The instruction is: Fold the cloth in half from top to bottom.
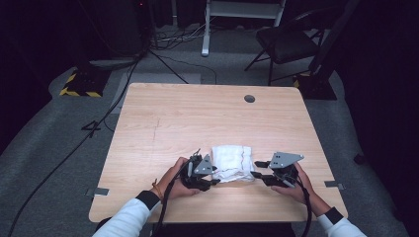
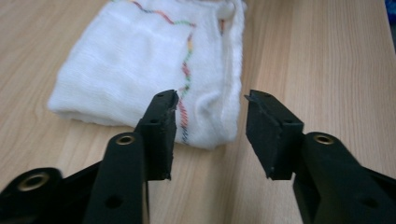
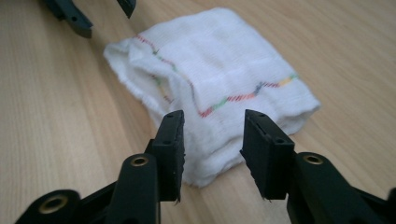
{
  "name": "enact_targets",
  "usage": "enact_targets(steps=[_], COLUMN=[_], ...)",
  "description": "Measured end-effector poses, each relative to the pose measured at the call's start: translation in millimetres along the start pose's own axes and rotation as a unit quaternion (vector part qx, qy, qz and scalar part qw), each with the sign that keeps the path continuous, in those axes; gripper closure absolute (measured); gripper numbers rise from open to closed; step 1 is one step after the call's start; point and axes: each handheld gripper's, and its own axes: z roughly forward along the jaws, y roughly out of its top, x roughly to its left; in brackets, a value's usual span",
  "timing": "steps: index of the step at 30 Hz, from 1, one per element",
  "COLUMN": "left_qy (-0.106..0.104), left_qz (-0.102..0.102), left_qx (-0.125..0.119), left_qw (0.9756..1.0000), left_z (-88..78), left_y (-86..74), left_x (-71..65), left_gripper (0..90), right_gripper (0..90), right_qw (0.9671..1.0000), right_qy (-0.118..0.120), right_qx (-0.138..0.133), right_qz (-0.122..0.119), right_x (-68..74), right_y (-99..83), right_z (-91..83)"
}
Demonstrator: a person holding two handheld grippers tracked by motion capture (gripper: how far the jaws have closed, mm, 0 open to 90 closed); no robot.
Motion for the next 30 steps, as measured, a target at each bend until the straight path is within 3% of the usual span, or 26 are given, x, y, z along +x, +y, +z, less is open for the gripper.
enact_targets(steps=[5,8,11,20,25,30], left_qy=[0.035,0.035,0.036,0.044,0.057,0.054], left_qz=[-0.026,-0.034,-0.030,-0.016,-0.014,-0.029], left_qx=[0.003,0.007,0.023,0.047,0.054,0.049], left_qw=[0.9991,0.9988,0.9986,0.9978,0.9968,0.9969], left_z=[14.0,22.1,32.9,37.4,40.2,41.5], left_y=[10.9,14.1,15.2,3.8,-1.5,-5.6], left_x=[12.3,16.2,17.7,9.4,5.8,6.2], left_gripper=[39.5,36.8,34.2,27.7,24.9,23.2], right_gripper=[51.3,48.8,45.4,41.8,34.7,34.2], right_qw=[0.9993,0.9992,0.9987,0.9977,0.9956,0.9966], right_qy=[-0.033,-0.029,-0.025,0.011,0.002,-0.007], right_qx=[0.015,0.024,0.045,0.065,0.091,0.082], right_qz=[0.002,0.008,0.000,-0.017,-0.021,-0.007], right_x=[-7.8,-10.0,-7.4,-1.3,1.5,3.0], right_y=[10.2,12.0,10.5,0.7,-7.0,-14.3], right_z=[16.7,24.0,32.8,34.1,33.3,29.6])
